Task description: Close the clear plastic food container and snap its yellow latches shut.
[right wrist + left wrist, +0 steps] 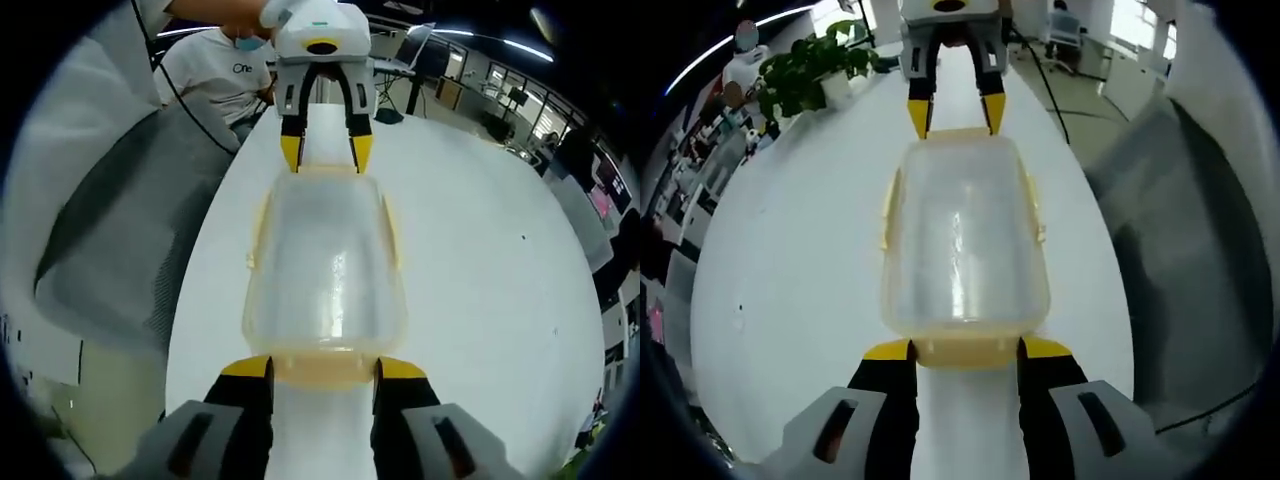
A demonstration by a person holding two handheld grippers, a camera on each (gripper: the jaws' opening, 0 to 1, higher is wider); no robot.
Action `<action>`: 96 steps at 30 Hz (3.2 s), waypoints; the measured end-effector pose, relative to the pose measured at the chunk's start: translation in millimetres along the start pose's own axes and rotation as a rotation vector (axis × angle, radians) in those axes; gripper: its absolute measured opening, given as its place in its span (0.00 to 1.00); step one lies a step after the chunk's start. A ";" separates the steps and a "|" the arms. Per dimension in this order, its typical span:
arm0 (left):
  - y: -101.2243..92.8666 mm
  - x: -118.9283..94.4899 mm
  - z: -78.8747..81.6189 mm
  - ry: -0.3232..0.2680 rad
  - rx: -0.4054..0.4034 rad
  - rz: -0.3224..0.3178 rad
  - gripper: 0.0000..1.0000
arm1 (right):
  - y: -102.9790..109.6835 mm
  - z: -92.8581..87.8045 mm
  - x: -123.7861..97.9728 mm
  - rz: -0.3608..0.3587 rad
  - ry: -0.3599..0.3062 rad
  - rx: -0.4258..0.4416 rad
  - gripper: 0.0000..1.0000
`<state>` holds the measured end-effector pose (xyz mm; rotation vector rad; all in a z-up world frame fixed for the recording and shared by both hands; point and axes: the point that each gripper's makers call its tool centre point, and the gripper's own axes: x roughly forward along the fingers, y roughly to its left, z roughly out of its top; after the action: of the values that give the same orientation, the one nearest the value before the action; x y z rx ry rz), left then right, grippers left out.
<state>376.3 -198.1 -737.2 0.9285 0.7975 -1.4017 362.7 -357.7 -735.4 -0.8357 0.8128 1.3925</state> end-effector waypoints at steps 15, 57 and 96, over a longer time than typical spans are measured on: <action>0.3 -0.2 5.1 0.011 0.002 -0.004 0.36 | -0.4 -7.1 0.0 0.012 0.011 0.001 0.36; -6.3 7.6 3.8 0.012 -0.012 0.014 0.37 | 4.7 -15.0 4.4 0.011 0.065 0.015 0.37; 2.4 -18.0 1.0 -0.321 -0.918 0.013 0.57 | -18.3 2.2 -26.0 -0.183 -0.135 0.776 0.43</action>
<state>378.1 -191.0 -720.5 -0.0015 1.0349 -0.9579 380.4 -368.6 -711.2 -0.2009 1.0364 0.8460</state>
